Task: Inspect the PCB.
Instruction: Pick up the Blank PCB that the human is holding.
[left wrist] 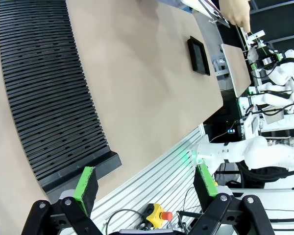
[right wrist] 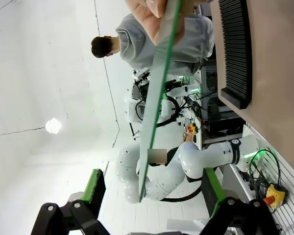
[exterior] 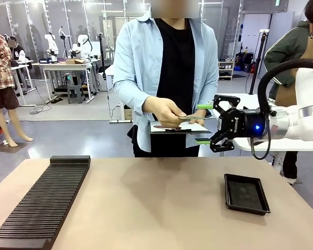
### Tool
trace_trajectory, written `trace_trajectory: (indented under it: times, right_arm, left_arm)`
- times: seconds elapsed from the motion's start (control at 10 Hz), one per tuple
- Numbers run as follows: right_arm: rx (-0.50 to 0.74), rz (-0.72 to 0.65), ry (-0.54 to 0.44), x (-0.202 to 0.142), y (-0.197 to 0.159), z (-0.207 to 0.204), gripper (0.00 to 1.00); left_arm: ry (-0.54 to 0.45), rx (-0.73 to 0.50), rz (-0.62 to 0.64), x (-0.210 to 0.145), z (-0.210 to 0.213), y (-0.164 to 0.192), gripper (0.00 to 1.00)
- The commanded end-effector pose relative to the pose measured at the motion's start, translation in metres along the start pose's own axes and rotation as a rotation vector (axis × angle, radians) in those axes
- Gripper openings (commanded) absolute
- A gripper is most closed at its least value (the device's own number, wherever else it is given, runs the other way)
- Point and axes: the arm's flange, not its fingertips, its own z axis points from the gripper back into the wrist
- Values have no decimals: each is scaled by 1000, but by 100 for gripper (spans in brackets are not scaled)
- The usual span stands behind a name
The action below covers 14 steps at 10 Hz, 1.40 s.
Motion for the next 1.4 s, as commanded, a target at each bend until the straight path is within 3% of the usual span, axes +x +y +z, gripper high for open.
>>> trace_trajectory:
  times: [0.0, 0.1, 0.3, 0.5, 0.7, 0.8, 1.3]
  right_arm:
    - [0, -46, -19, 14, 6, -11, 91]
    - [-1, -52, -23, 18, 6, -12, 88]
    - [0, -75, -38, 27, 6, -12, 68]
    - [4, -88, -47, 34, 5, -10, 42]
    - [8, -98, -41, 35, 2, -9, 8]
    - [7, -100, -39, 36, 0, -9, 0]
    - [11, -107, -35, 36, -3, -6, 0]
  left_arm:
    - [17, 9, 8, -1, 3, -3, 100]
    - [17, 9, 8, -1, 3, -3, 100]
    - [17, 9, 8, -1, 3, -3, 100]
    - [17, 9, 8, -1, 3, -3, 100]
    - [17, 9, 8, -1, 3, -3, 100]
    - [17, 9, 8, -1, 3, -3, 100]
    - [17, 9, 8, -1, 3, -3, 100]
